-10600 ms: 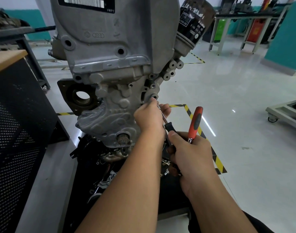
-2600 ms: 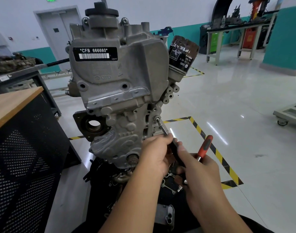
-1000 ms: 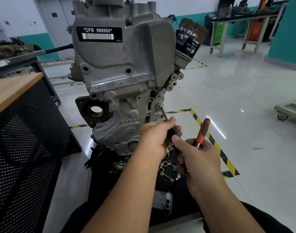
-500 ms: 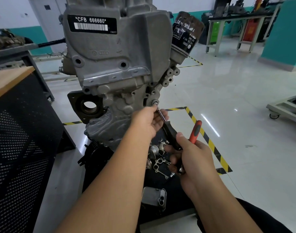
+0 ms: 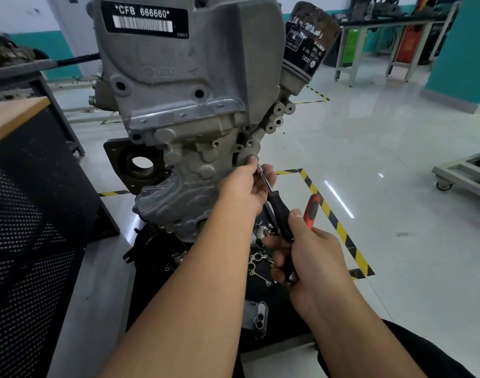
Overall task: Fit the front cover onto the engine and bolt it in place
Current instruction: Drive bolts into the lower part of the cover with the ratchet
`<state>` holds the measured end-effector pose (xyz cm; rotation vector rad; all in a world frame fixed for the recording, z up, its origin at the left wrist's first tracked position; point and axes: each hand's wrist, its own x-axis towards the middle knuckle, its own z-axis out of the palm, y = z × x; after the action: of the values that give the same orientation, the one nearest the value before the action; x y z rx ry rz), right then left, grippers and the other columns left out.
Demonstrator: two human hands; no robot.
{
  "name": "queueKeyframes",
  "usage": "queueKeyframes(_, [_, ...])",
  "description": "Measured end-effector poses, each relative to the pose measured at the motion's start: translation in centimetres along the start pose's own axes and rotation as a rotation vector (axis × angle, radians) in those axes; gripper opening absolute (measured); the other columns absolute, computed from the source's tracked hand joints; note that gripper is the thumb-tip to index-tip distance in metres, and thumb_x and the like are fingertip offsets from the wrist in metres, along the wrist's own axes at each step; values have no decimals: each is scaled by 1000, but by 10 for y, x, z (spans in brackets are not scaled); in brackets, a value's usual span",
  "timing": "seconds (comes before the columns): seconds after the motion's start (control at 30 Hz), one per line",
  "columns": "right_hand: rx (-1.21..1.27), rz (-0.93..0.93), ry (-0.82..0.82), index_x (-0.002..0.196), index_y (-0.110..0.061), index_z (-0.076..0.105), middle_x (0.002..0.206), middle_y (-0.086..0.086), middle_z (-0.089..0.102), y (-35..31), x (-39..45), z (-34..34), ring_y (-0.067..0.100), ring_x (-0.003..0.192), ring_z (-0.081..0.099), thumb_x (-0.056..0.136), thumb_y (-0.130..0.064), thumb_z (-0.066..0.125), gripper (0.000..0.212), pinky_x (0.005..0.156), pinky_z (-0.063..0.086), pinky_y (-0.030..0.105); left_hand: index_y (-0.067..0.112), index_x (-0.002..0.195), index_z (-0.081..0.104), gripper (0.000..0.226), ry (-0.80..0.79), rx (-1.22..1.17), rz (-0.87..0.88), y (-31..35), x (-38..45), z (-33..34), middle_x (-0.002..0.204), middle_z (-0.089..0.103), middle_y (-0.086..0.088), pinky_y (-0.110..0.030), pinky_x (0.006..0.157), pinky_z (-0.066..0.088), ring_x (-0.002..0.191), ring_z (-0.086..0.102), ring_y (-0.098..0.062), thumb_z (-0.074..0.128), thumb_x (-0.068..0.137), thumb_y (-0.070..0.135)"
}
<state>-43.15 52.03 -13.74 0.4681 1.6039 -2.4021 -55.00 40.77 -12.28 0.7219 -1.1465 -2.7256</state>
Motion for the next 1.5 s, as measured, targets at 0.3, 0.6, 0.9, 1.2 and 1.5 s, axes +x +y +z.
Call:
queueKeyframes(0.3, [-10,-106,125,86,-13,52,71,12,61,3,5,-1,13,41,49,81,-14,86,35,39,42,25,2,83,61,22,-20,-71,-16,-2,-5,-2,56,70,-9,-24,42,54,46,69,-14,61,102,14])
queueKeyframes(0.6, [-83,-5,-38,102,-7,64,67,15,72,-5,4,0,16,37,43,102,-34,62,26,37,36,24,7,80,61,20,-9,-74,-23,-4,-10,1,57,68,-6,-21,41,51,44,65,-12,63,99,14])
queueKeyframes(0.9, [-34,34,-77,99,-6,63,62,11,63,-4,4,4,15,38,44,94,-24,72,21,38,37,23,5,103,62,11,36,-21,-19,-5,-9,2,65,66,-5,-17,37,46,37,57,-9,58,101,15])
queueKeyframes(1.2, [-5,-6,22,101,-1,63,63,11,66,-4,5,2,16,38,45,100,-23,65,22,38,38,24,2,103,65,18,99,15,54,-9,-2,4,71,62,-7,-18,40,47,39,57,-10,71,94,16])
queueKeyframes(1.5, [-10,17,-21,92,-7,61,57,10,64,-8,2,3,17,41,50,102,-22,61,18,41,42,26,4,95,63,15,57,49,8,-6,-9,4,64,69,-7,-18,39,47,40,61,-11,55,103,14])
